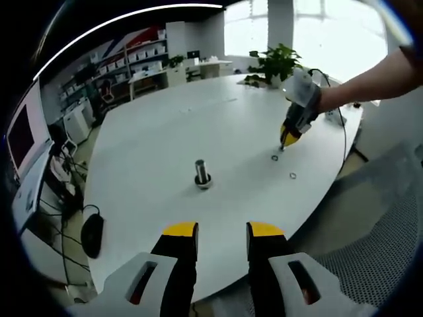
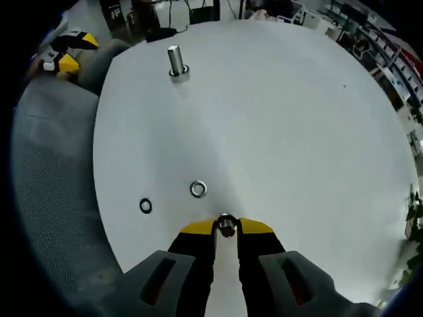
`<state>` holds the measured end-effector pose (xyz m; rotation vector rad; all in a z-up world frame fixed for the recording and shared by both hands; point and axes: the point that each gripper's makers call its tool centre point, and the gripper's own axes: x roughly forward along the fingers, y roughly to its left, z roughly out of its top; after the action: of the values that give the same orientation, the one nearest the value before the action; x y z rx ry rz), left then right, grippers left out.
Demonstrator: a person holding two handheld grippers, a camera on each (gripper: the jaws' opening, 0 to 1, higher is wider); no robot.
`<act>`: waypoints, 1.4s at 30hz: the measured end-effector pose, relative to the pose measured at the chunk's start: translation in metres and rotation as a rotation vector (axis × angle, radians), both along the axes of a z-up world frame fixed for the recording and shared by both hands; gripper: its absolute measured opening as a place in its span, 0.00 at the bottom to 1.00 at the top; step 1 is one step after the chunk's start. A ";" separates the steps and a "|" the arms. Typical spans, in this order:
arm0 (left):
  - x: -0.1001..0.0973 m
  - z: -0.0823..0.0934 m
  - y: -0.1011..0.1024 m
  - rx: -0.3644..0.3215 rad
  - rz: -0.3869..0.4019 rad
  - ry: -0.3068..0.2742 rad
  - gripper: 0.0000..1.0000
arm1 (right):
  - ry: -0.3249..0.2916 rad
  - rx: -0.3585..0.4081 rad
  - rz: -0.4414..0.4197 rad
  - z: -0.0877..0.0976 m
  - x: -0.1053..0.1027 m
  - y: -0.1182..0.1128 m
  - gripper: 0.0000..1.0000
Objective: Place the washer onto the threaded stud by aligning its center hole with the stud, sliding it down to the base, and recovering from edge contact or off-axis alignment until the washer reaches the visible bottom stop.
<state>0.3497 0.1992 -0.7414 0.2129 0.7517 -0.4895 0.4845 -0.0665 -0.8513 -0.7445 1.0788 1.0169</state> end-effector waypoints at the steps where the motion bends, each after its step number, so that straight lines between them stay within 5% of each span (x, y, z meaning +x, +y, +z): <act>1: 0.000 0.000 0.000 0.000 0.000 0.002 0.27 | 0.001 -0.002 -0.004 -0.001 0.000 0.000 0.14; 19: -0.001 -0.002 0.001 0.003 0.003 0.013 0.27 | 0.007 -0.007 -0.010 -0.009 0.000 -0.002 0.15; 30: -0.001 -0.002 0.001 0.008 -0.001 0.008 0.28 | -0.051 0.033 -0.074 0.011 0.004 -0.023 0.21; 42: 0.001 0.002 0.000 0.003 -0.002 -0.011 0.28 | -0.074 0.089 -0.166 0.021 -0.022 -0.032 0.23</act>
<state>0.3503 0.1995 -0.7390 0.2187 0.7417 -0.4885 0.4620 -0.0987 -0.8306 -0.6049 1.0077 0.8834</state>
